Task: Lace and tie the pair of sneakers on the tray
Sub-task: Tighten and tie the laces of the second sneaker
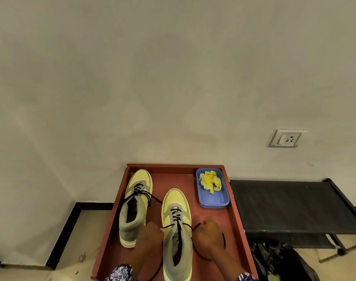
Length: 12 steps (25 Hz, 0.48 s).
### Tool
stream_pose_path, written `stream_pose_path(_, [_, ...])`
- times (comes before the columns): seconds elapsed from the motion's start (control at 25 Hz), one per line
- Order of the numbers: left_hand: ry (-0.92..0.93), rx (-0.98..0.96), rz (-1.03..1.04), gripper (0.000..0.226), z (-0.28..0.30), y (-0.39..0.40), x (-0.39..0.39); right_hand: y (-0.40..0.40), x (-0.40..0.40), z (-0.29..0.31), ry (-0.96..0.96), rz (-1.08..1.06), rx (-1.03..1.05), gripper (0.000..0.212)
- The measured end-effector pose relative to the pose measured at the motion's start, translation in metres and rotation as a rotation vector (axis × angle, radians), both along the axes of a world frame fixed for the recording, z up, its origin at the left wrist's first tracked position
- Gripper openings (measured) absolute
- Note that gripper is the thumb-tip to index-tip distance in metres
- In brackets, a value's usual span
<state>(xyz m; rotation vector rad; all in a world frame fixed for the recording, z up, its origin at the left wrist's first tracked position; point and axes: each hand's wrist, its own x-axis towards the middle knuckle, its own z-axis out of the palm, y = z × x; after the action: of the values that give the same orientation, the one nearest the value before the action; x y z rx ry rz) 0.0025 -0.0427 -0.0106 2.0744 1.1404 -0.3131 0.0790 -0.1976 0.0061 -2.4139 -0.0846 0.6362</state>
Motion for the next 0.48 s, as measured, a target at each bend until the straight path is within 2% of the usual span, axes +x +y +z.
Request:
stream_pose_path(0.08, [-0.108,-0.218,0.152,0.034,-0.001,-0.007,0.004,0.011,0.000,-0.010,0.117,-0.098,0.114,0.028])
stream_pose_path(0.24, [-0.304,-0.504,0.479,0.048,-0.009,-0.011,0.012,0.024,0.004,-0.029,0.373,-0.363,0.273,0.035])
stream_pose_path(0.36, [-0.453,-0.694,0.660,0.035,-0.003,-0.016,0.018,0.026,0.006,-0.018,0.503,-0.491,0.409,0.032])
stream_pose_path(0.48, [-0.528,-0.680,0.606,0.020,0.002,-0.020,0.022,0.030,0.009,-0.008,0.581,-0.502,0.534,0.021])
